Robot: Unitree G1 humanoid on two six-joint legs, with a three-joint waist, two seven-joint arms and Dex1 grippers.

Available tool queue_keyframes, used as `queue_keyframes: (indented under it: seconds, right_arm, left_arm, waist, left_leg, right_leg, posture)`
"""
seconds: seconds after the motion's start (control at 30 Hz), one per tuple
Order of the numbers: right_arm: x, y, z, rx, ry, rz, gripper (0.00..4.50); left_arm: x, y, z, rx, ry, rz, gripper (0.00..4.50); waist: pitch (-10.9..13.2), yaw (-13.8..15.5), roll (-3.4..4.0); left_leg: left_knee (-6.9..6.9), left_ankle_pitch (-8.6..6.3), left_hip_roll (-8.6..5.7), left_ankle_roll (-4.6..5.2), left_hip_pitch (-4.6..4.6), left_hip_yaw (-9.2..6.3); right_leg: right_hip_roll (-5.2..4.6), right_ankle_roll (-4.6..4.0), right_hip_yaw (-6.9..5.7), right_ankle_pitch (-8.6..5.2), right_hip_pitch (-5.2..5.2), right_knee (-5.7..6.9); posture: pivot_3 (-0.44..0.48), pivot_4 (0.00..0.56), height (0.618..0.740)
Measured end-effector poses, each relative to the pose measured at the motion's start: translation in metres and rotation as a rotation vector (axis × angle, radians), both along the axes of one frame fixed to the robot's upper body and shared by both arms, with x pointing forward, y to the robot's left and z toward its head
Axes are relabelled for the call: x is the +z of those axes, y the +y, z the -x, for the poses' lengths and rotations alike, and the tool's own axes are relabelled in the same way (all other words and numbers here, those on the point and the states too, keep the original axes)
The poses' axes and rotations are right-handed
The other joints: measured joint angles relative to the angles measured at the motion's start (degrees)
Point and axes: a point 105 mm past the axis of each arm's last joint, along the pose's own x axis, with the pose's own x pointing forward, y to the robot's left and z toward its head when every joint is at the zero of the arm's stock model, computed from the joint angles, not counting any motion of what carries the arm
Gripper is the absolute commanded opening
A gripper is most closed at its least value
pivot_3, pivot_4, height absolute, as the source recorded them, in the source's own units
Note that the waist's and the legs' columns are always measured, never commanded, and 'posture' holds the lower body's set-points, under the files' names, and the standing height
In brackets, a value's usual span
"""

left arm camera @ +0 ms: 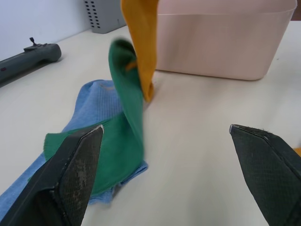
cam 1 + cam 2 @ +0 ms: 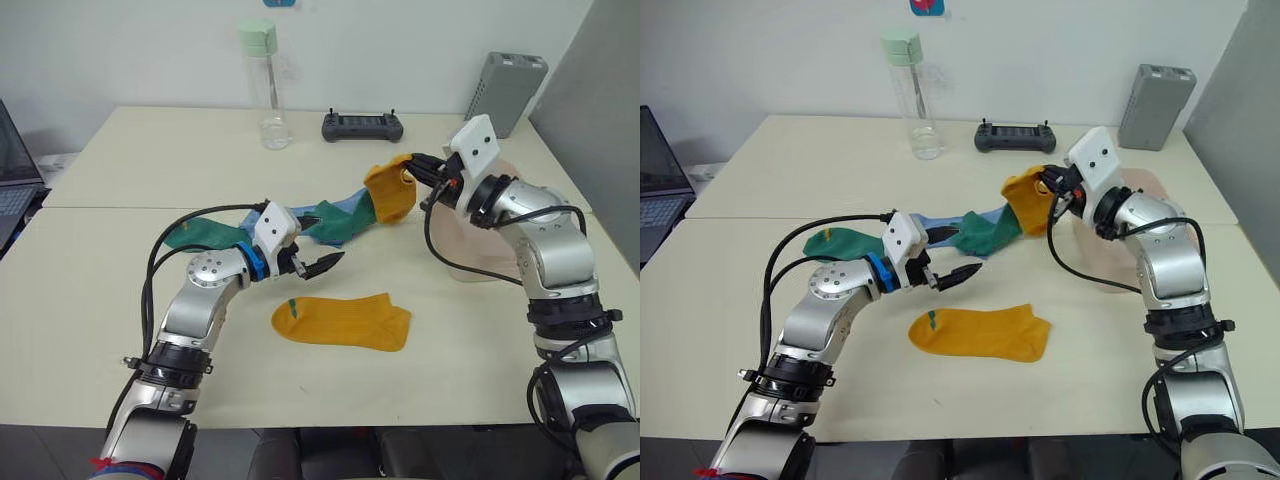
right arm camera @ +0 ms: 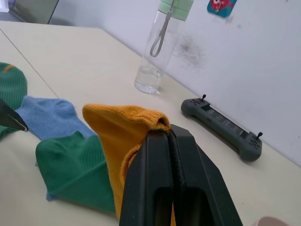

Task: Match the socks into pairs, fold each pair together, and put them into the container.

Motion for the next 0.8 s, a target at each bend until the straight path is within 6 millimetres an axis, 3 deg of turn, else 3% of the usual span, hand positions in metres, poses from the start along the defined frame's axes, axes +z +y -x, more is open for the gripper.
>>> queue_keyframes:
  seconds: [0.3,0.47,0.57,0.73,0.8]
  right_arm:
    - [0.05,0.0,0.002,-0.016,-0.211,-0.119,0.05]
    - [0.054,0.002,0.004,-0.001,-0.233,-0.14,0.05]
    - [0.047,0.009,0.006,0.043,-0.205,-0.149,0.05]
    - [-0.005,0.039,0.024,0.218,-0.023,-0.059,0.05]
    - [-0.011,0.041,0.027,0.243,0.003,-0.05,0.05]
  left_arm:
    - [-0.001,0.001,0.003,-0.001,0.011,0.016,4.5]
    - [-0.001,0.005,0.003,0.01,0.015,0.012,4.5]
    - [0.001,0.006,0.004,0.018,0.009,0.029,4.5]
    - [0.028,0.03,-0.002,0.142,-0.082,0.136,4.5]
    - [0.032,0.035,-0.001,0.151,-0.095,0.136,4.5]
  waist:
    - [0.0,0.0,0.01]
    - [0.0,0.0,0.02]
    - [0.0,0.0,0.02]
    - [0.0,0.0,0.03]
    - [0.0,0.0,0.03]
  left_leg:
    - [-0.01,0.0,0.0,0.0,0.0,0.0]
    - [-0.01,0.0,0.0,0.0,0.0,0.0]
    - [-0.02,0.0,0.01,0.0,0.0,0.0]
    - [-0.03,0.0,0.01,0.0,0.0,-0.02]
    - [-0.02,0.0,0.0,0.0,-0.01,-0.02]
  right_leg:
    - [0.0,-0.01,0.0,0.01,-0.01,0.0]
    - [0.0,-0.01,0.0,0.01,-0.01,0.0]
    - [0.0,-0.02,0.0,0.01,-0.01,0.0]
    - [0.0,-0.02,-0.02,0.0,-0.01,0.01]
    - [-0.01,-0.02,-0.01,0.01,-0.01,0.01]
  posture:
    - [0.0,0.15,0.74]
    - [0.0,0.15,0.74]
    - [0.0,0.15,0.74]
    - [0.0,0.15,0.74]
    - [0.0,0.15,0.74]
